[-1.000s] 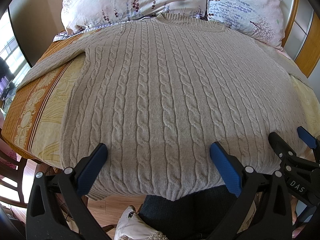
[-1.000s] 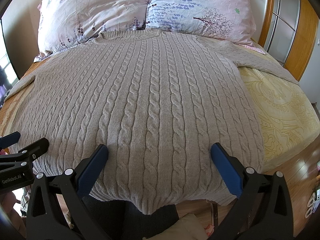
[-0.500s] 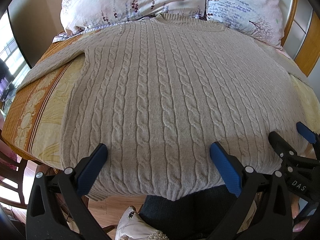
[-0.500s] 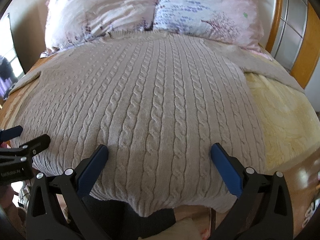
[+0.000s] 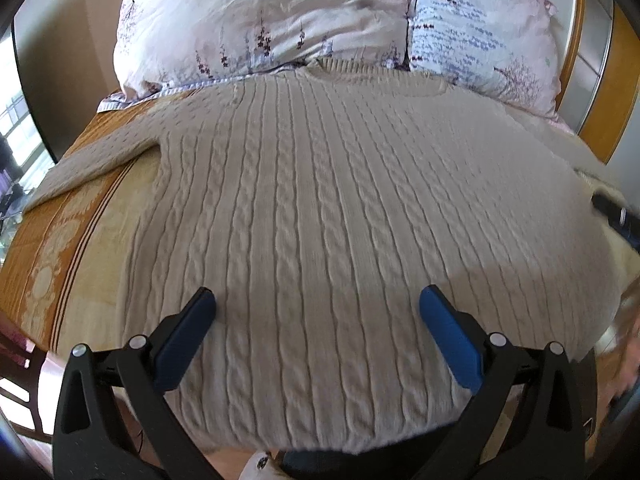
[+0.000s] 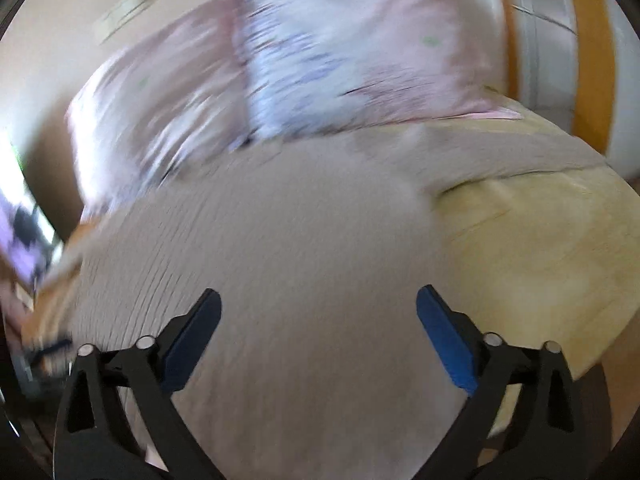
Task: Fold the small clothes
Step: 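Move the right gripper to the sweater sleeve cuff and grasp it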
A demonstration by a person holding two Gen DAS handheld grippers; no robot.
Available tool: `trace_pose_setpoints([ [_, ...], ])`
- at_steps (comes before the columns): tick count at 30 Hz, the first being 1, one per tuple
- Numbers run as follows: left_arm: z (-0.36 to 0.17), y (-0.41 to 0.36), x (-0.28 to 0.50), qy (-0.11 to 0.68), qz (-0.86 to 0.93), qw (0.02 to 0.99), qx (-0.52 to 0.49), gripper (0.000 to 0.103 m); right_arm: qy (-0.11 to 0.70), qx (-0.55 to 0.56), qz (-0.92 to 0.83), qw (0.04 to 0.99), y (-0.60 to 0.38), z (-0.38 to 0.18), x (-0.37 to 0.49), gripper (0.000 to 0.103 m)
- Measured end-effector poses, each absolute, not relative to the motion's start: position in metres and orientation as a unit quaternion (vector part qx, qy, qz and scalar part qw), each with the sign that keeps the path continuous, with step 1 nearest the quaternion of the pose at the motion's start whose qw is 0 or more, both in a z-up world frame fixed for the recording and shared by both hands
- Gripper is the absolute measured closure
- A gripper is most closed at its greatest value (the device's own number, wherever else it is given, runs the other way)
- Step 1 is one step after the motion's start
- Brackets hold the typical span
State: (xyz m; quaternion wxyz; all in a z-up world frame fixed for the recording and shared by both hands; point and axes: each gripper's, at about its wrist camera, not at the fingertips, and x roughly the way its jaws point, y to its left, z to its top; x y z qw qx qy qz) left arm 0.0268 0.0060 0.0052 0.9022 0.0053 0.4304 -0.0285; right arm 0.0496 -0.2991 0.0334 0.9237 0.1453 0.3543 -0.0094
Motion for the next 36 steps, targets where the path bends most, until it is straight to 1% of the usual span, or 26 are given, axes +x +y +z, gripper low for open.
trace_pose_setpoints([
  [1,0.006,0.007,0.029,0.426,-0.034,0.904,-0.001,0.002,0.356,0.16,-0.022,0.921,-0.313,0.036,0.056,0.015],
  [2,0.007,0.011,0.033,0.419,-0.046,0.907,-0.014,0.002,0.355,0.187,-0.042,0.915,-0.336,0.042,0.066,0.018],
  [4,0.01,0.016,0.04,0.41,-0.065,0.909,-0.036,0.002,0.357,0.231,-0.072,0.902,-0.373,0.044,0.081,0.031],
  [6,0.015,0.018,0.047,0.402,-0.071,0.912,-0.039,0.002,0.363,0.298,-0.101,0.877,-0.417,0.041,0.095,0.042],
  [8,0.019,0.019,0.055,0.396,-0.066,0.915,-0.033,0.002,0.365,0.356,-0.122,0.851,-0.452,0.033,0.105,0.046],
  [9,0.021,0.019,0.06,0.395,-0.065,0.916,-0.031,0.002,0.364,0.39,-0.14,0.834,-0.473,0.027,0.107,0.052],
  [14,0.029,0.024,0.083,0.401,-0.069,0.913,-0.033,0.002,0.363,0.451,-0.192,0.792,-0.516,0.011,0.117,0.053],
  [17,0.03,0.026,0.092,0.405,-0.071,0.911,-0.033,0.002,0.359,0.487,-0.202,0.77,-0.532,0.002,0.122,0.056],
  [21,0.033,0.027,0.1,0.407,-0.065,0.911,-0.03,0.002,0.35,0.501,-0.22,0.76,-0.548,-0.001,0.132,0.058],
  [22,0.034,0.027,0.102,0.406,-0.062,0.911,-0.028,0.002,0.349,0.505,-0.224,0.757,-0.551,-0.003,0.131,0.061],
  [23,0.034,0.027,0.104,0.406,-0.056,0.912,-0.023,0.002,0.345,0.509,-0.225,0.756,-0.554,-0.004,0.132,0.061],
  [27,0.033,0.032,0.111,0.411,-0.048,0.91,-0.023,0.002,0.331,0.518,-0.233,0.754,-0.562,-0.004,0.131,0.063],
  [29,0.032,0.035,0.114,0.414,-0.048,0.909,-0.031,0.002,0.321,0.524,-0.24,0.752,-0.567,-0.007,0.13,0.067],
  [32,0.031,0.038,0.118,0.415,-0.054,0.907,-0.041,0.002,0.31,0.525,-0.247,0.754,-0.574,-0.01,0.129,0.077],
  [34,0.031,0.038,0.12,0.416,-0.057,0.906,-0.045,0.002,0.312,0.519,-0.251,0.755,-0.574,-0.013,0.134,0.09],
  [36,0.032,0.039,0.123,0.414,-0.06,0.907,-0.047,0.002,0.314,0.512,-0.252,0.759,-0.573,-0.016,0.135,0.093],
])
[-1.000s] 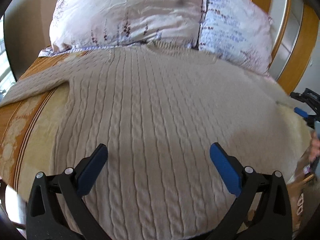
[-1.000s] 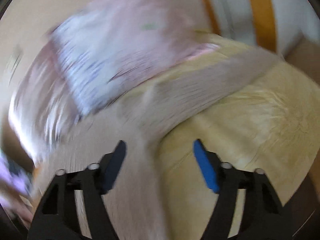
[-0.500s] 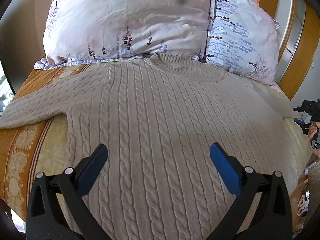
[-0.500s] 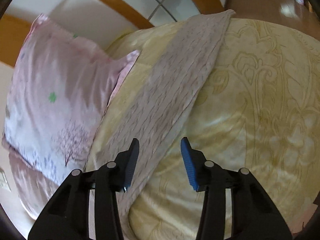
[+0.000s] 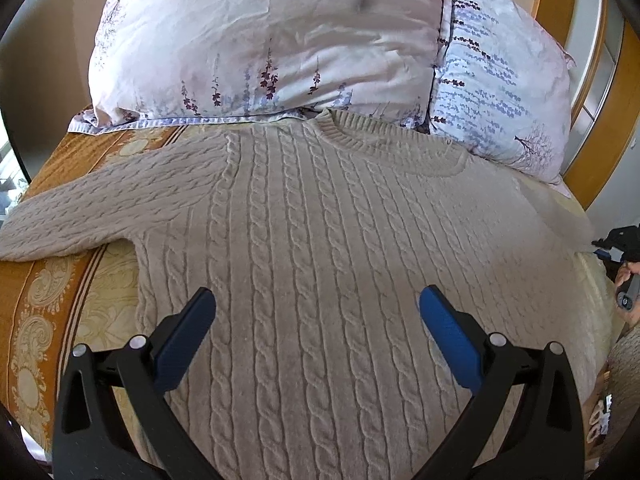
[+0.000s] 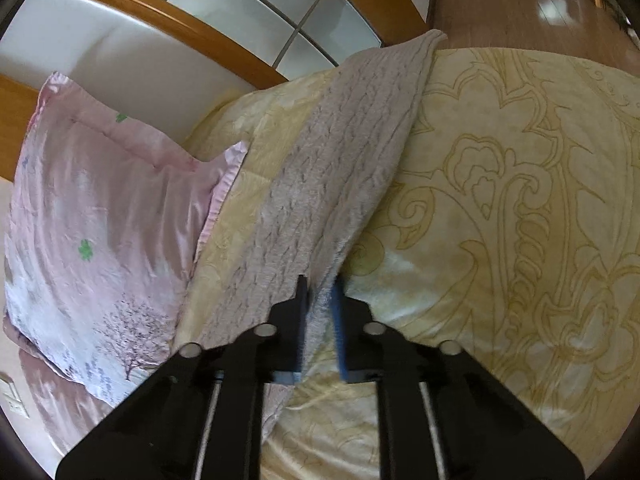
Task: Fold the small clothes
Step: 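Move the right gripper to the sweater sleeve cuff and grasp it, then fold the held sleeve across the sweater body and open the right gripper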
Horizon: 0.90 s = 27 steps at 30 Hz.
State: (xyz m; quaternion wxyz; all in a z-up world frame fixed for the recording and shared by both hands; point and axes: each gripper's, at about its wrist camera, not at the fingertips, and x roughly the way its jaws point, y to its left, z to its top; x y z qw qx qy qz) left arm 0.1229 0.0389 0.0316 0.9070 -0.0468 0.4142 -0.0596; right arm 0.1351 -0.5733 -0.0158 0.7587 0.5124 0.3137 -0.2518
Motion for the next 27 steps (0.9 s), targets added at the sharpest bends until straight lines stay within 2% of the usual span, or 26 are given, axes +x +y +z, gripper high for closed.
trace_pose_setpoints([
  [10,0.036,0.044,0.134,0.407,-0.061,0.91,-0.041,0.002,0.279,0.435,-0.22,0.828,-0.546,0.028,0.148,0.095],
  [19,0.041,0.056,0.142,0.404,-0.089,0.905,-0.1,0.002,0.255,0.343,-0.062,0.902,-0.44,0.099,0.166,0.095],
  [23,0.042,0.06,0.145,0.4,-0.109,0.9,-0.138,0.002,0.287,0.319,0.037,0.902,-0.366,0.101,0.178,0.095],
  [27,0.043,0.055,0.147,0.395,-0.119,0.9,-0.14,0.002,0.357,0.292,0.099,0.882,-0.298,0.071,0.187,0.095],
])
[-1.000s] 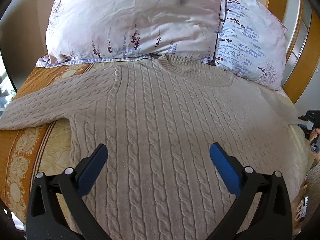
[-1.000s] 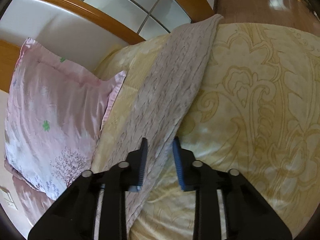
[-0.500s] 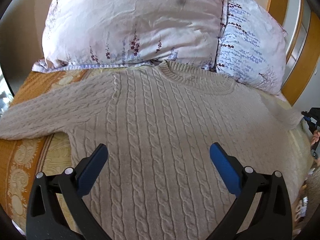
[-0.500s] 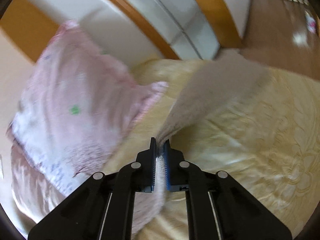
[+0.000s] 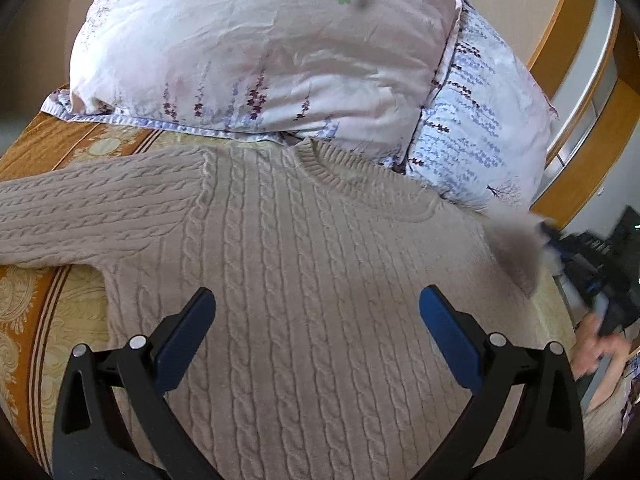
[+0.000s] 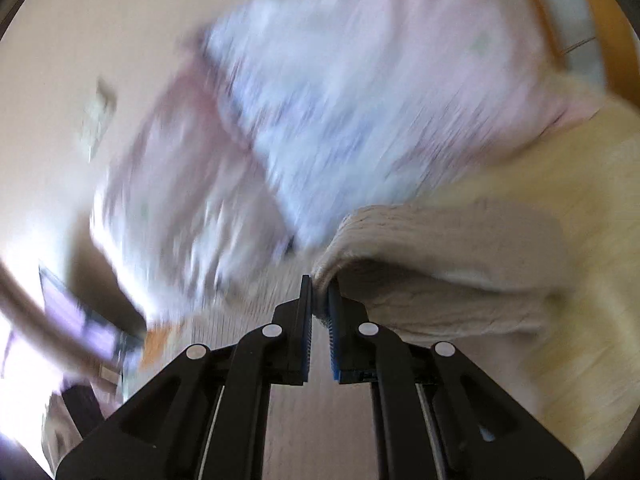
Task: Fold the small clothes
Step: 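Fold the held sleeve across the sweater body and open the right gripper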
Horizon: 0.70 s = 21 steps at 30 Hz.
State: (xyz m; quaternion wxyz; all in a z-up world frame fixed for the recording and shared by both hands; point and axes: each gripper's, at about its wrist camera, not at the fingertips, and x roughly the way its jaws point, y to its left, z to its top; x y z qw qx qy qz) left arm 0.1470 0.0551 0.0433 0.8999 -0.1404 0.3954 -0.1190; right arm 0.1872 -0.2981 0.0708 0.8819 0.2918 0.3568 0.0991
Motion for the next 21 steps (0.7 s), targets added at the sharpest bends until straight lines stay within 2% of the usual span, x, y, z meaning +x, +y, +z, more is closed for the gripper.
trace_pose_setpoints([
  [4,0.042,0.052,0.151,0.396,-0.13,0.897,-0.147,0.002,0.434,0.268,0.117,0.852,-0.251,0.027,0.197,0.095],
  [9,0.038,0.048,0.158,0.41,-0.152,0.884,-0.167,0.002,0.466,0.287,0.113,0.829,-0.251,0.01,0.197,0.091],
  [11,0.035,0.046,0.163,0.419,-0.161,0.876,-0.176,0.002,0.468,0.309,0.118,0.819,-0.259,0.012,0.194,0.082],
  [12,0.034,0.045,0.165,0.422,-0.165,0.873,-0.182,0.002,0.467,0.319,0.116,0.817,-0.263,0.013,0.194,0.07],
  [13,0.034,0.044,0.166,0.424,-0.166,0.871,-0.185,0.002,0.462,0.33,0.107,0.816,-0.269,0.014,0.193,0.064],
  [20,0.033,0.058,0.169,0.423,-0.157,0.867,-0.211,0.002,0.424,0.36,-0.016,0.831,-0.315,0.019,0.201,0.065],
  [21,0.033,0.061,0.169,0.424,-0.155,0.866,-0.215,0.002,0.418,0.352,-0.033,0.837,-0.318,0.021,0.202,0.073],
])
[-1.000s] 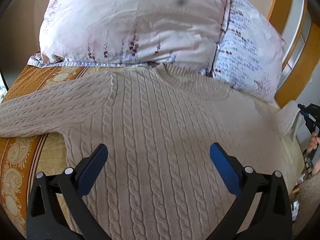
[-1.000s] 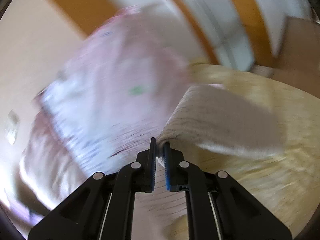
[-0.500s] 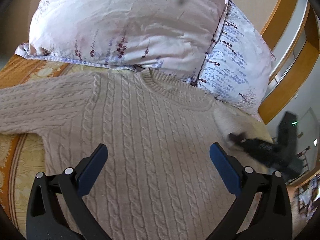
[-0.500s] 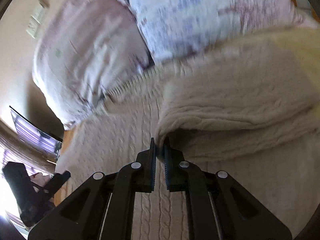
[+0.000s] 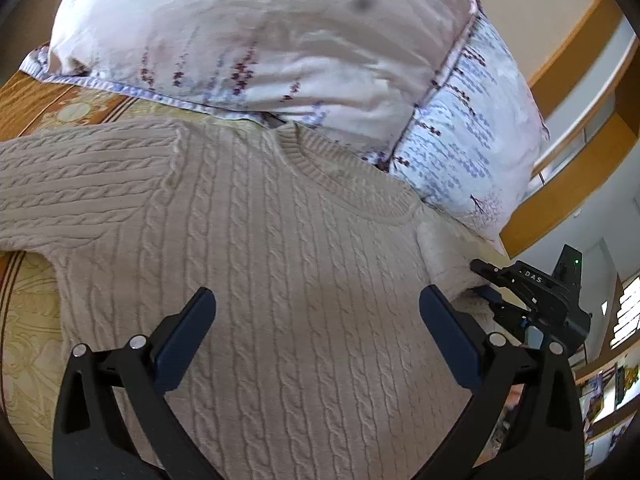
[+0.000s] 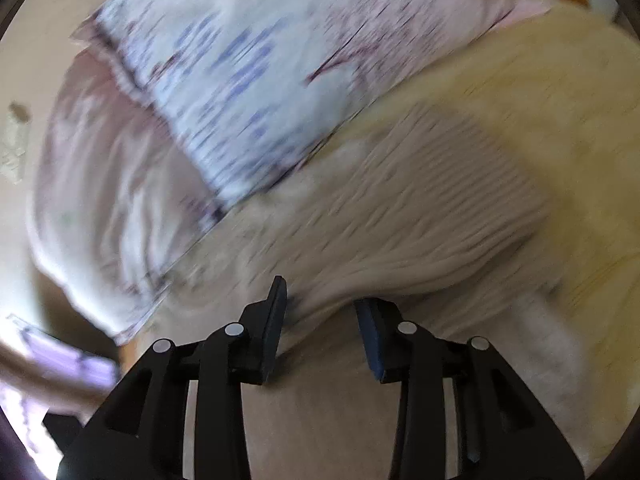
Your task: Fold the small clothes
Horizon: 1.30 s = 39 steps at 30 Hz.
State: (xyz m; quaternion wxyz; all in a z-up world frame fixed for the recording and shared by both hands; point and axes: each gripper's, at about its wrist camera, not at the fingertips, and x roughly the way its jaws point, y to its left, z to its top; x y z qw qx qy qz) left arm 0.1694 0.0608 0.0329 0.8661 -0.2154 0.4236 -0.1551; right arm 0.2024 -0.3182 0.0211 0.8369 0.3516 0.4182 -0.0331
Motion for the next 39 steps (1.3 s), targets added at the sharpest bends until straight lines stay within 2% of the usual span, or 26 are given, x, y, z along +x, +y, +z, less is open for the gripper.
trace_pose_setpoints([
  [1,0.033,0.064,0.17,0.424,-0.153,0.865,-0.221,0.002,0.412,0.338,-0.048,0.845,-0.318,0.025,0.205,0.082],
  [4,0.031,0.075,0.172,0.425,-0.152,0.858,-0.244,0.004,0.384,0.295,-0.046,0.873,-0.302,0.042,0.209,0.093],
  [7,0.028,0.085,0.174,0.428,-0.153,0.847,-0.274,0.005,0.357,0.258,0.055,0.896,-0.25,0.061,0.215,0.094],
  [9,0.024,0.09,0.176,0.43,-0.154,0.839,-0.296,0.006,0.383,0.22,0.162,0.882,-0.204,0.06,0.223,0.093],
  [11,0.02,0.093,0.179,0.436,-0.154,0.829,-0.314,0.008,0.436,0.179,0.227,0.852,-0.161,0.047,0.225,0.083],
  [12,0.018,0.094,0.18,0.44,-0.155,0.824,-0.321,0.01,0.45,0.17,0.237,0.844,-0.152,0.04,0.224,0.068],
  [13,0.015,0.094,0.181,0.445,-0.156,0.818,-0.33,0.011,0.461,0.167,0.244,0.837,-0.147,0.034,0.222,0.06],
  [20,0.003,0.097,0.196,0.467,-0.147,0.792,-0.364,0.026,0.46,0.288,0.173,0.822,-0.228,0.008,0.184,0.057],
  [27,-0.003,0.091,0.219,0.481,-0.141,0.785,-0.364,0.052,0.393,0.484,0.009,0.782,-0.344,-0.032,0.155,0.058],
  [29,-0.004,0.088,0.226,0.484,-0.142,0.785,-0.36,0.066,0.365,0.518,-0.014,0.773,-0.364,-0.038,0.154,0.059],
  [31,-0.008,0.085,0.234,0.491,-0.148,0.78,-0.359,0.084,0.345,0.523,-0.032,0.779,-0.371,-0.037,0.154,0.059],
  [32,-0.01,0.083,0.239,0.495,-0.145,0.781,-0.351,0.089,0.333,0.523,-0.043,0.784,-0.376,-0.036,0.157,0.06],
  [33,-0.01,0.08,0.243,0.497,-0.144,0.785,-0.34,0.094,0.328,0.521,-0.05,0.786,-0.377,-0.038,0.161,0.074],
  [34,-0.009,0.078,0.247,0.497,-0.142,0.792,-0.326,0.095,0.329,0.518,-0.052,0.788,-0.382,-0.04,0.162,0.092],
  [39,0.015,0.079,0.255,0.457,-0.145,0.835,-0.269,0.095,0.301,0.483,-0.064,0.82,-0.368,-0.03,0.155,0.095],
])
